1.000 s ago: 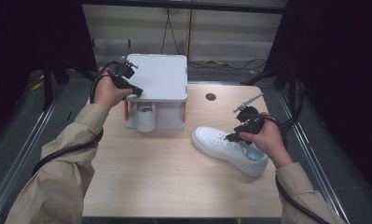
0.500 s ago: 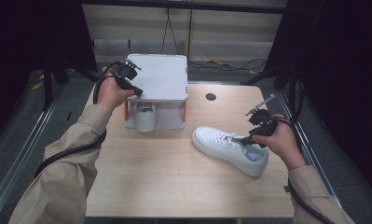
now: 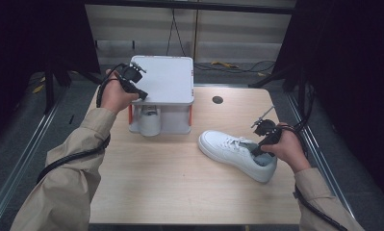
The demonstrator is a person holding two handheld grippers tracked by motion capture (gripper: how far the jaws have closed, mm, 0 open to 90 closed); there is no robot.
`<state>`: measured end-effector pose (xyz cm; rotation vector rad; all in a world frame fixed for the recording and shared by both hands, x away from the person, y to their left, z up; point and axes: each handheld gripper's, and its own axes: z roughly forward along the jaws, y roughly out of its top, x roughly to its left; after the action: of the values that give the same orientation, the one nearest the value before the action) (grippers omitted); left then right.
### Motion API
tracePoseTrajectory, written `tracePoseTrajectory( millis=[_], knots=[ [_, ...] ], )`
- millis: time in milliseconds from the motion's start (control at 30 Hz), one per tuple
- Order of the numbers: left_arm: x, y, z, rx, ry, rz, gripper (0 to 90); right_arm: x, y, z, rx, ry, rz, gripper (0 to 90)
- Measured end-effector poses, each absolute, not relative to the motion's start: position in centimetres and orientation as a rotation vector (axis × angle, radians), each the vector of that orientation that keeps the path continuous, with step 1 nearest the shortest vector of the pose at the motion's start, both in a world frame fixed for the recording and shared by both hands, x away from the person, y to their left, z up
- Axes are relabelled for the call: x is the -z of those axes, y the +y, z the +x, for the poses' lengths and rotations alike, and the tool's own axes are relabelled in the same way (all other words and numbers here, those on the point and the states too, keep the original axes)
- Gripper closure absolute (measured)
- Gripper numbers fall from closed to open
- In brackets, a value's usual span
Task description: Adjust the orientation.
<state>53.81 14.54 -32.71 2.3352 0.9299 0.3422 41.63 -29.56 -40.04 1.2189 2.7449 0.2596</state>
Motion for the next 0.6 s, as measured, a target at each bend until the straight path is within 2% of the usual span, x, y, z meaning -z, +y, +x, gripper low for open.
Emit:
tracePoseTrajectory(
  millis=[100, 200, 400, 600],
  knots=[
    [32.7, 14.6, 53.8, -0.340, 0.930, 2.330, 90.0, 40.6, -29.4, 41.9, -0.192, 2.738, 1.171, 70.8],
    [32.8, 14.6, 53.7, -0.346, 0.926, 2.321, 90.0, 40.5, -29.3, 41.9, -0.166, 2.729, 1.153, 77.1],
    [32.9, 14.7, 53.6, -0.348, 0.921, 2.314, 90.0, 39.4, -28.5, 41.4, -0.190, 2.732, 1.227, 81.8],
    [32.9, 14.7, 53.6, -0.346, 0.921, 2.310, 90.0, 37.6, -27.4, 40.7, -0.295, 2.713, 1.265, 82.6]
  ],
)
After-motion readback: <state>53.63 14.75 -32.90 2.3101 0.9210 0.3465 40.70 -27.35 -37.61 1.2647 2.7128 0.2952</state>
